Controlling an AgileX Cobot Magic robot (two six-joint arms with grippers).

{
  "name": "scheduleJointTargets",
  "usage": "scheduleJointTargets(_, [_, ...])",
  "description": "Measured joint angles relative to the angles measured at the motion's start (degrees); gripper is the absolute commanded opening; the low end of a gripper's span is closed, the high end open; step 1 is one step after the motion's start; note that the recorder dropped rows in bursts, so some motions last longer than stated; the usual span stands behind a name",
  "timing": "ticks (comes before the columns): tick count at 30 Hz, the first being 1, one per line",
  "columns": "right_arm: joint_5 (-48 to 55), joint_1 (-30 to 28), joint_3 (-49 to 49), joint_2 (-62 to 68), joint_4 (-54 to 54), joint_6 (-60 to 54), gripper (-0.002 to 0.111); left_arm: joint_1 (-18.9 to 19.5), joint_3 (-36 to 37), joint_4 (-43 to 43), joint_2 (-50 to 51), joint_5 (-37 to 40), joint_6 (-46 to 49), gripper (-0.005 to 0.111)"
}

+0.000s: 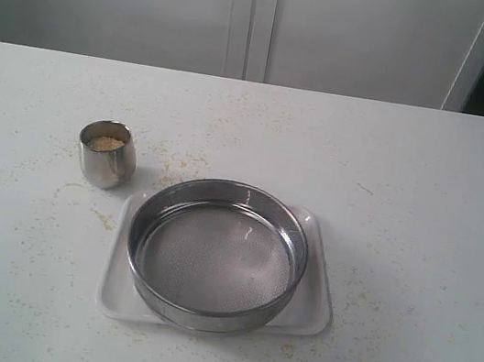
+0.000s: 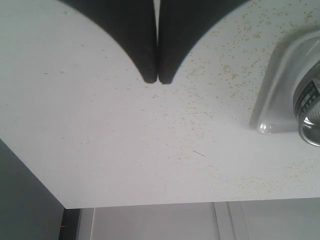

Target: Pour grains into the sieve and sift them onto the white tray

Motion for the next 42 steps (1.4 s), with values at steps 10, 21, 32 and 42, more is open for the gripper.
scheduleJointTargets(10, [0.0, 0.0, 0.0, 0.0, 0.0, 0.0, 0.0, 0.0, 0.0, 0.0, 0.0, -4.53, 0.0, 0.0])
scheduleJointTargets(21, [0.0, 0.0, 0.0, 0.0, 0.0, 0.0, 0.0, 0.0, 0.0, 0.0, 0.0, -18.59, 0.0, 0.0])
scheduleJointTargets(32, [0.0, 0.0, 0.0, 0.0, 0.0, 0.0, 0.0, 0.0, 0.0, 0.0, 0.0, -22.0, 0.0, 0.0])
scheduleJointTargets(42, [0.0, 0.0, 0.0, 0.0, 0.0, 0.19, 0.0, 0.0, 0.0, 0.0, 0.0, -24.76, -0.14, 0.0])
